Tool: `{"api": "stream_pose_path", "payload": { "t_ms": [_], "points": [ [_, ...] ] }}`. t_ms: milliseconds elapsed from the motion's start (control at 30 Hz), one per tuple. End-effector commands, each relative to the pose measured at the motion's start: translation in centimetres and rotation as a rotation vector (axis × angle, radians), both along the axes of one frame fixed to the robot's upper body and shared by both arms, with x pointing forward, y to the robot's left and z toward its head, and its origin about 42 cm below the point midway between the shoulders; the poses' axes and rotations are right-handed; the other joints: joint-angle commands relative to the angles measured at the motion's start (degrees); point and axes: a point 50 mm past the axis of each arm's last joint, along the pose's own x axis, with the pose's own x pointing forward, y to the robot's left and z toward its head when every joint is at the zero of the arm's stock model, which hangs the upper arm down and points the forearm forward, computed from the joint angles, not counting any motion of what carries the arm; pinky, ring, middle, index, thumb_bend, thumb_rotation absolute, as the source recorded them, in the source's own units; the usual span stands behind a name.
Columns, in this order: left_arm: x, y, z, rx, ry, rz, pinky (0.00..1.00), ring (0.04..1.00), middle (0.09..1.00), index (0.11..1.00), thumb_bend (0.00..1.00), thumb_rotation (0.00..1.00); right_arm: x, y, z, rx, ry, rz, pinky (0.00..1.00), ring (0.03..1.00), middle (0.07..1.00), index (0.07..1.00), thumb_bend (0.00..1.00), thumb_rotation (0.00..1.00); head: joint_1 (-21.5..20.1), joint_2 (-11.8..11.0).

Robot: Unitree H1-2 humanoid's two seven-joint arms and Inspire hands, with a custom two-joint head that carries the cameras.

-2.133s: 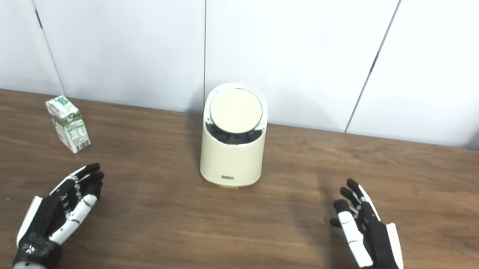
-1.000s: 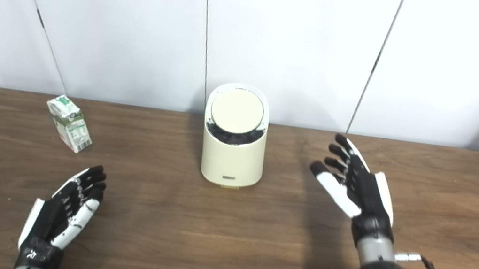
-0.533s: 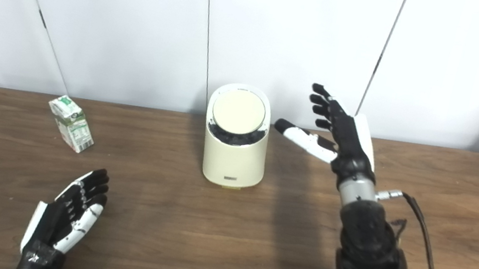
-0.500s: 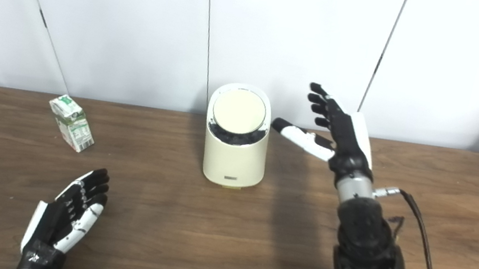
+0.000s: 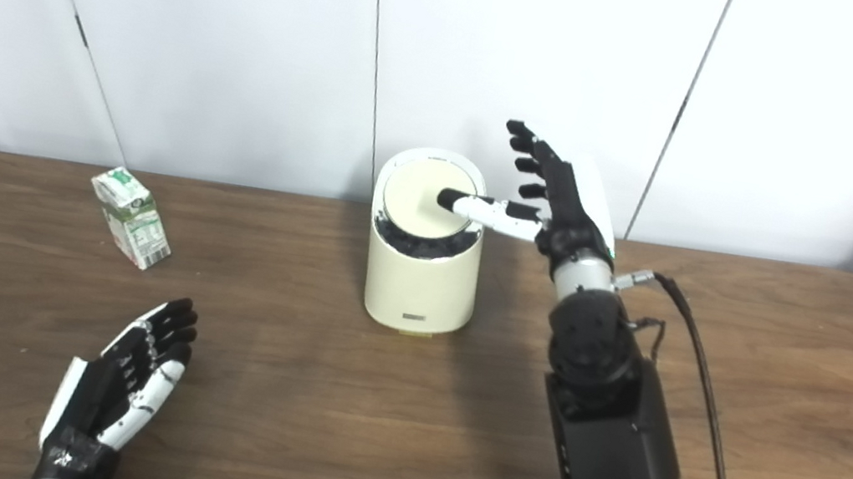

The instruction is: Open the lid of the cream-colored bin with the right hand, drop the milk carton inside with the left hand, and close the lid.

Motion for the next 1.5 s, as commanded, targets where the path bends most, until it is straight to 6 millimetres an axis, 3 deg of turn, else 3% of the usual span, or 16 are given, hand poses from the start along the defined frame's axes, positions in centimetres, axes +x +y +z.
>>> {"api": "stream_pose_path", "payload": {
  "t_ms": [0, 133, 567, 967, 1467],
  "points": [
    [-0.2, -0.3, -0.2, -0.004, 0.017, -0.017, 0.82, 0.845, 0.858, 0.879, 0.37, 0.48, 0.7, 1.3, 3.5, -0.012, -0.142, 0.03, 0.66, 0.792, 0.852, 0.864, 0.83, 0.34, 0.03, 0.03],
    [-0.2, -0.5, -0.2, 0.003, 0.014, -0.014, 0.81, 0.836, 0.851, 0.873, 0.36, 0.48, 1.8, 2.1, 3.2, -0.113, -0.156, 0.011, 0.64, 0.77, 0.833, 0.86, 0.86, 0.36, 0.14, 0.16],
    [-0.2, -0.7, 0.0, 0.015, 0.019, -0.017, 0.81, 0.838, 0.849, 0.871, 0.35, 0.49, 2.6, 2.8, 3.0, -0.334, -0.228, 0.014, 0.75, 0.846, 0.874, 0.88, 0.84, 0.3, 0.09, 0.39],
    [-0.1, -0.6, -0.2, 0.006, 0.019, -0.017, 0.82, 0.84, 0.848, 0.871, 0.35, 0.48, 2.1, 2.0, 2.7, -0.458, -0.269, 0.021, 0.78, 0.861, 0.881, 0.891, 0.82, 0.27, 0.08, 0.71],
    [0.4, -0.5, -0.4, 0.002, 0.016, -0.016, 0.81, 0.84, 0.853, 0.876, 0.36, 0.49, 1.7, 0.9, 1.9, -0.617, -0.338, 0.052, 0.78, 0.86, 0.866, 0.881, 0.89, 0.15, -0.22, 0.53]
  ]
}}
